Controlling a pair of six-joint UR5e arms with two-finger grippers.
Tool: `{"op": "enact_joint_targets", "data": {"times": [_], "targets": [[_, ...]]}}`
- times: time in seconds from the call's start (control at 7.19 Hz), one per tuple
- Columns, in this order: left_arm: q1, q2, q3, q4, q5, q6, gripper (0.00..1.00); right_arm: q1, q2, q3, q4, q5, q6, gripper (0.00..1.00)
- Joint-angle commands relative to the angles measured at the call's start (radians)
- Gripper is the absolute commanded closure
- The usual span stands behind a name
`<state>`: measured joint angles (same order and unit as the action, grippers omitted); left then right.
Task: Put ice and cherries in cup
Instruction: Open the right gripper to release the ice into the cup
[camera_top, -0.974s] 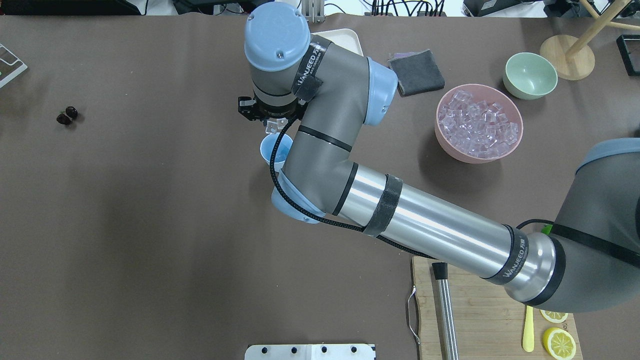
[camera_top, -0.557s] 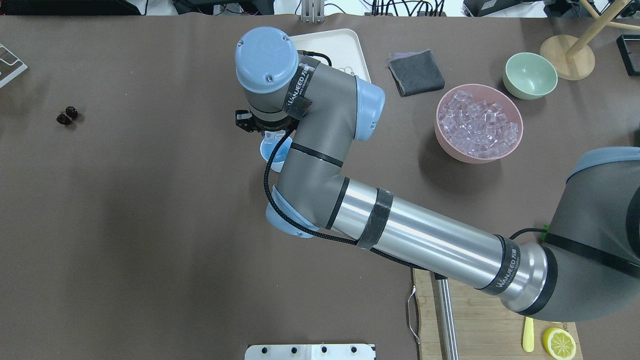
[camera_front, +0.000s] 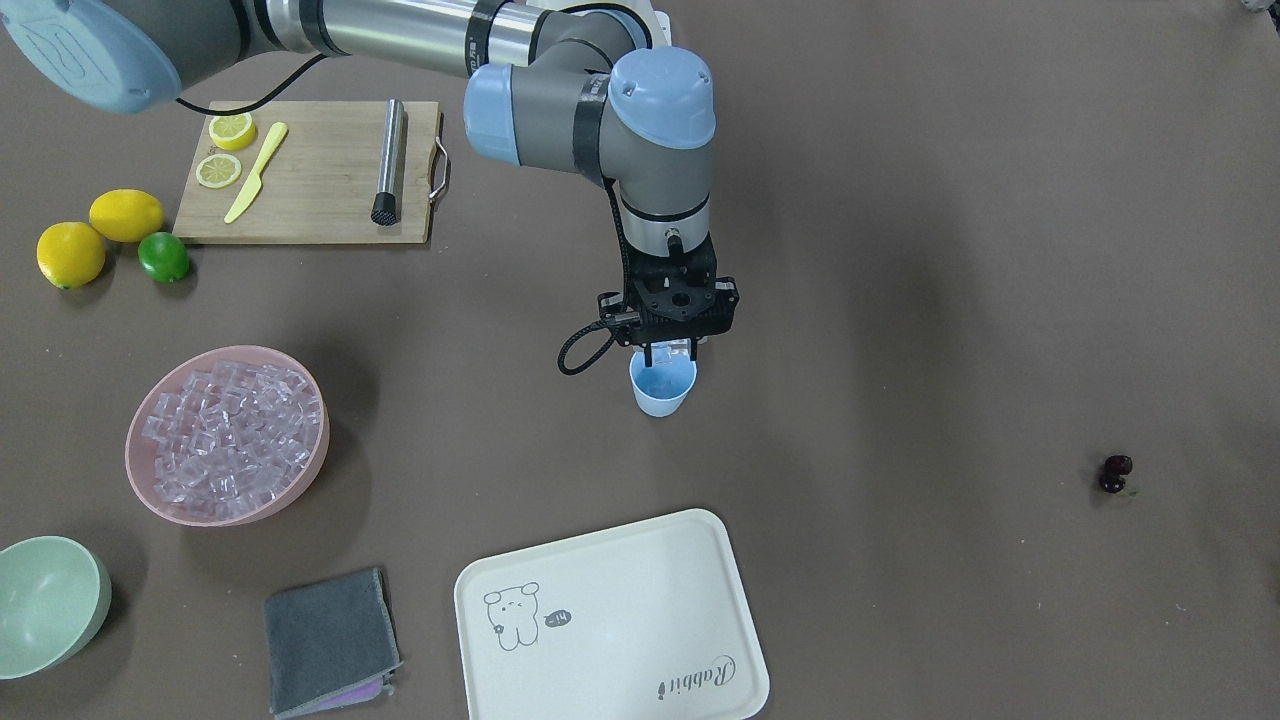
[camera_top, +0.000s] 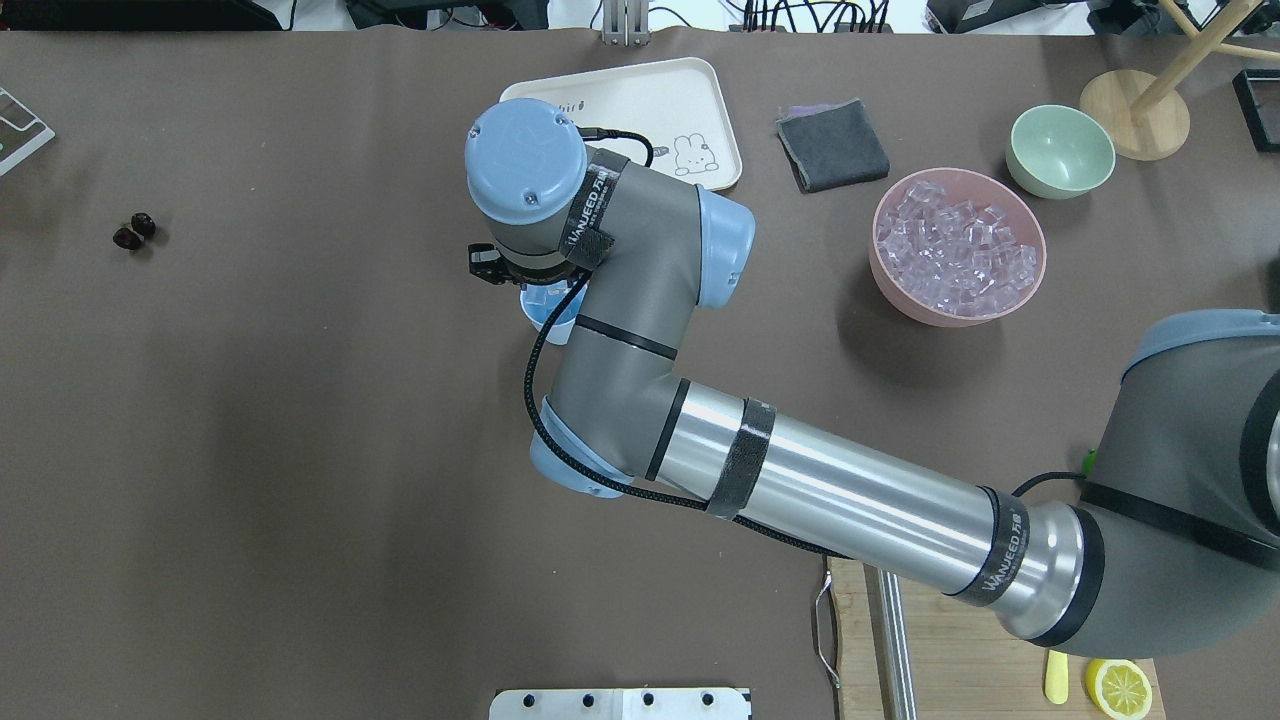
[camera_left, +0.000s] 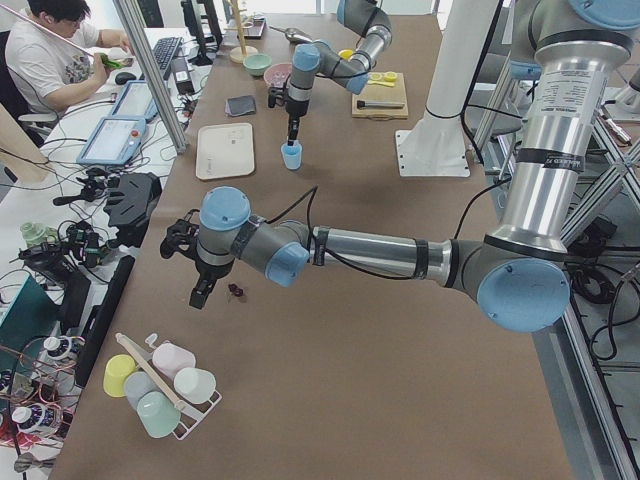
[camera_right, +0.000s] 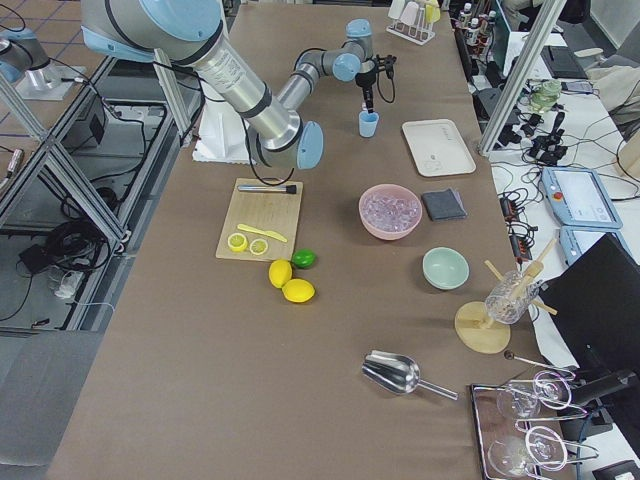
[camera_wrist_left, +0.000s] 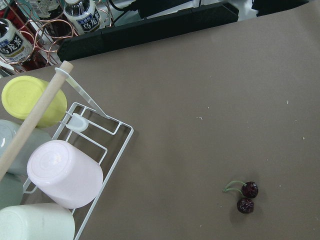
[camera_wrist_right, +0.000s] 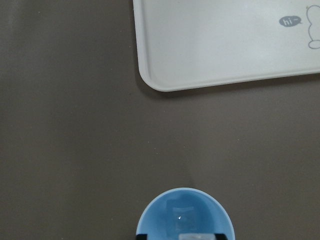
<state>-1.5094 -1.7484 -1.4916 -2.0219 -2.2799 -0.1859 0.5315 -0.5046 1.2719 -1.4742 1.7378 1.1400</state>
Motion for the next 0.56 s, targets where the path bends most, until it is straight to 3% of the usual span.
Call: {"op": "enact_joint_targets", "data": {"times": [0.0,0.14,0.42], "targets": [[0.0,0.0,0.005,0.0,0.0,-0.001,0.03,-0.001,-0.005,-0.014,0.029,-0.017,0.0,0.41],[0.0,-0.002,0.002,0.002,0.0,-0.001,0.03,-0.001,-0.005,-0.023,0.043,-0.02,-0.002,0.2],[0.0,-0.014,0.01,0.006,0.002,-0.004,0.03,0.01,0.0,-0.013,0.044,-0.018,-0.014,0.03]]}}
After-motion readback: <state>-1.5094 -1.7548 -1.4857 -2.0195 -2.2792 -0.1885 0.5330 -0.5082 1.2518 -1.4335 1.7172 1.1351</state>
